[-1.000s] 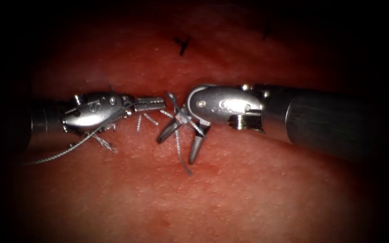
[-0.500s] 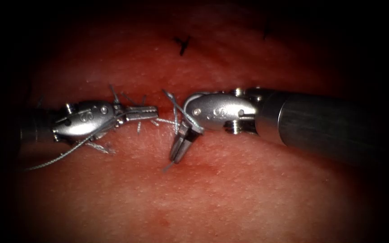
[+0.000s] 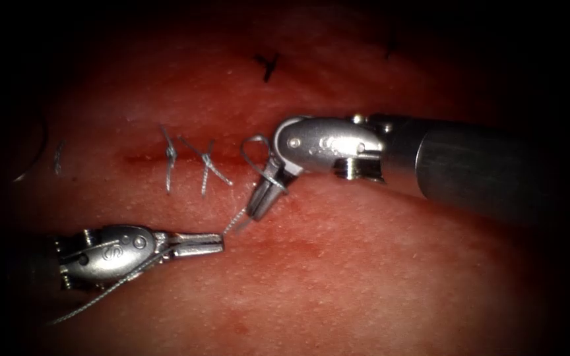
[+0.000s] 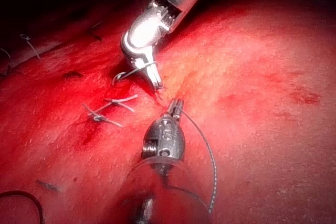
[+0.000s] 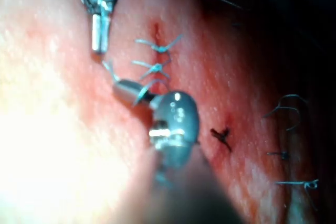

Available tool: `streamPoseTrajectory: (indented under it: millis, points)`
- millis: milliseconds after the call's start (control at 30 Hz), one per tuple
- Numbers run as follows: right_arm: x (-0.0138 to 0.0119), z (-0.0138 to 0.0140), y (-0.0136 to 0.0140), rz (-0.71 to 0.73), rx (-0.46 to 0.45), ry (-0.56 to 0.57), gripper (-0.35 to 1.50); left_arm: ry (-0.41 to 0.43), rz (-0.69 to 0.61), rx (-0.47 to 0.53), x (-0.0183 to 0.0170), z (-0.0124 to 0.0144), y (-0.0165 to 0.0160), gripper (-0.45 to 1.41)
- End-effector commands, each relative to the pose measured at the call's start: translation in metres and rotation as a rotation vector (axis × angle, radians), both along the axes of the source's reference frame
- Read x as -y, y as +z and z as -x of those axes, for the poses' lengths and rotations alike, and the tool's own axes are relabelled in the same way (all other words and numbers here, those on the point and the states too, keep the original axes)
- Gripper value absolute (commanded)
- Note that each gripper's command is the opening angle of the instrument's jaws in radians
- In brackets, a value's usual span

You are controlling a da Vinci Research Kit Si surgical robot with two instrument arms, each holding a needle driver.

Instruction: Wound Closure

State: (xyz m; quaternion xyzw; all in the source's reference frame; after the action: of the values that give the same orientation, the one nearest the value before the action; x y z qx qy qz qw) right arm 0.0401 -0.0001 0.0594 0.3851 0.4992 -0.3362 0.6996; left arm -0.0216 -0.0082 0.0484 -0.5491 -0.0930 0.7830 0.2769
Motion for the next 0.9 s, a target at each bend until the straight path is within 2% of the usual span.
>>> streamPoseTrajectory:
  millis: [33,233,567,700,900]
  points:
    - [-0.0017,-0.0008,0.0001,0.008,0.001,0.020,-0.35,0.006,0.000,0.004,0.0003,0.0009,0.0001,-0.45]
    - [-0.0029,-0.0008,0.0010,0.021,0.016,0.049,-0.35,0.036,0.004,0.029,0.0037,0.0021,-0.0033,-0.45]
    - [-0.0039,-0.0006,0.0015,0.028,0.026,0.068,-0.35,0.071,0.003,0.046,0.0092,0.0022,-0.0089,-0.45]
    - [-0.0041,-0.0006,0.0016,0.026,0.026,0.071,-0.35,0.087,-0.002,0.043,0.0105,0.0027,-0.0106,-0.45]
    - [-0.0058,-0.0005,0.0027,0.076,0.068,0.113,-0.35,0.096,-0.003,0.052,0.0119,0.0029,-0.0125,-0.45]
